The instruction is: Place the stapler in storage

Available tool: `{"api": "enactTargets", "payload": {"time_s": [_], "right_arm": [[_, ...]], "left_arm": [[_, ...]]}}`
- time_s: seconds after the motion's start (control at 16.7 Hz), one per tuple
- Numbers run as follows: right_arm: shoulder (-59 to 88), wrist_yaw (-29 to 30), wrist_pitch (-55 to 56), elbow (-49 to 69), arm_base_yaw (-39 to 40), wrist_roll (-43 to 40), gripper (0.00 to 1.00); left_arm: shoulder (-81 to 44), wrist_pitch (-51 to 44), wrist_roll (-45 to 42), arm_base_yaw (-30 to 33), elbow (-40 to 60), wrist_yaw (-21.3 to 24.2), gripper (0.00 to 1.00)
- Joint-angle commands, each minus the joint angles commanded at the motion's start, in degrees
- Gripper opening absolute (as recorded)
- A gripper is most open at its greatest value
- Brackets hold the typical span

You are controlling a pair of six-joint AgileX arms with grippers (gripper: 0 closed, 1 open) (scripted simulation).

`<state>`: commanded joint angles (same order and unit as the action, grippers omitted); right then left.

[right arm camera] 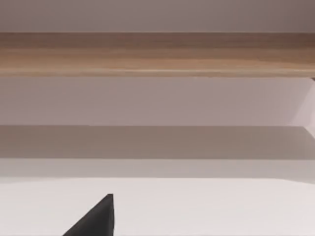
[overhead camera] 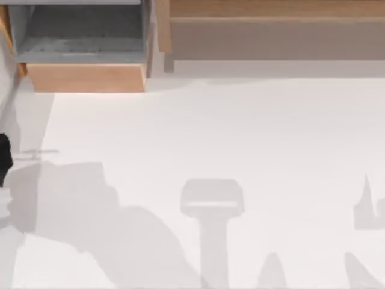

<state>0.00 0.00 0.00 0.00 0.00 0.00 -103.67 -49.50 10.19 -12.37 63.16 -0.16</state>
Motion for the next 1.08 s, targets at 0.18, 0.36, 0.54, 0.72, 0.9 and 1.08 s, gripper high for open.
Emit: {"api": "enactTargets", "payload": {"time_s": [0.18,0.36,0.54,0.72,0.9,1.08], "right_arm": [[0.0,0.0,0.0,0.0,0.0,0.0,1.0],[0.0,0.0,0.0,0.0,0.0,0.0,1.0],[0.0,0.0,0.0,0.0,0.0,0.0,1.0],[0.0,0.0,0.0,0.0,0.0,0.0,1.0],[0.0,0.0,0.0,0.0,0.0,0.0,1.0],[0.0,0.0,0.0,0.0,0.0,0.0,1.0]], "left_arm": [[-2.6,5.7,-0.1,-0.1,-2.8,0.0,1.0],[-3.4,7.0,-0.2,-0.2,-3.6,0.0,1.0],[-3.4,7.0,-0.2,-0.2,-3.6,0.0,0.92],[-3.4,7.0,-0.2,-0.2,-3.6,0.0,0.7],[-3.4,7.0,-0.2,-0.2,-3.6,0.0,0.47],[-3.4,7.0,-0.2,-0.2,-3.6,0.0,0.25]]}}
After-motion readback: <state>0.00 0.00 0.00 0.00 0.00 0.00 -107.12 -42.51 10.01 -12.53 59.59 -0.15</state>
